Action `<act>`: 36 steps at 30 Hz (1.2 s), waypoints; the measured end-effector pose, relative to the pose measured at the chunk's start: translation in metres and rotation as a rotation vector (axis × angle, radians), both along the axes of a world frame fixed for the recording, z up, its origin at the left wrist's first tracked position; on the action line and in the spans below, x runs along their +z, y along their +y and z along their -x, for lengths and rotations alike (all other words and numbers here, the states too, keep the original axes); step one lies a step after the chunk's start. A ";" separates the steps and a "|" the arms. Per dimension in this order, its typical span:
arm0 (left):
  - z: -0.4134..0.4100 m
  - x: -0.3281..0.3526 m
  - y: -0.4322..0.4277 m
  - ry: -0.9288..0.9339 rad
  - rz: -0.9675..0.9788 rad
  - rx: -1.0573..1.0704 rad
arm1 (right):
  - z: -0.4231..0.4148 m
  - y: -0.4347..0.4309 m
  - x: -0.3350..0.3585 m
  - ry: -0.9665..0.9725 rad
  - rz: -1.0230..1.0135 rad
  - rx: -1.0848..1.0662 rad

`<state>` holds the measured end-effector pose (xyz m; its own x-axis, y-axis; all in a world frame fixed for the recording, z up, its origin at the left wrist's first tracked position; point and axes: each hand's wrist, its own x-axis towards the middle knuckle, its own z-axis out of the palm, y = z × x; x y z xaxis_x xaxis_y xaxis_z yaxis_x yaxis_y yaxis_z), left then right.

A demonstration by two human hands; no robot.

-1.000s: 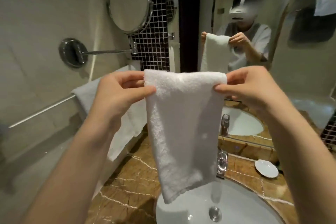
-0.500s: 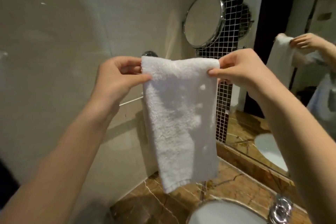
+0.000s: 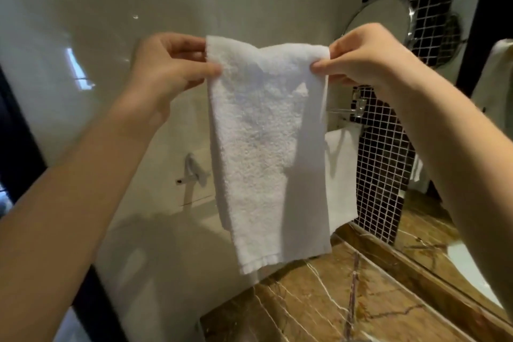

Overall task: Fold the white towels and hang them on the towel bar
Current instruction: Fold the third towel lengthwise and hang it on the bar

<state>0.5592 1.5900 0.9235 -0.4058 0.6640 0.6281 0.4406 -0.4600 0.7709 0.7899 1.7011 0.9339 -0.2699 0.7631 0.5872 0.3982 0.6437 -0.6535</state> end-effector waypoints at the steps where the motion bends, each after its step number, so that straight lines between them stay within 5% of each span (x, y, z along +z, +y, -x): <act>1: 0.004 0.005 0.000 0.001 0.000 -0.003 | 0.004 0.001 0.007 0.008 0.005 0.008; 15: 0.041 0.085 0.021 0.164 -0.156 0.098 | 0.064 0.034 0.081 0.203 0.031 0.125; 36: 0.092 -0.014 0.069 -0.043 -0.006 0.085 | 0.117 0.096 0.000 0.068 0.250 0.176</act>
<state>0.4672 1.6593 0.9092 -0.4874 0.6222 0.6127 0.4450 -0.4267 0.7873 0.6726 1.7969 0.9336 -0.3776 0.8311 0.4082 0.2444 0.5147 -0.8218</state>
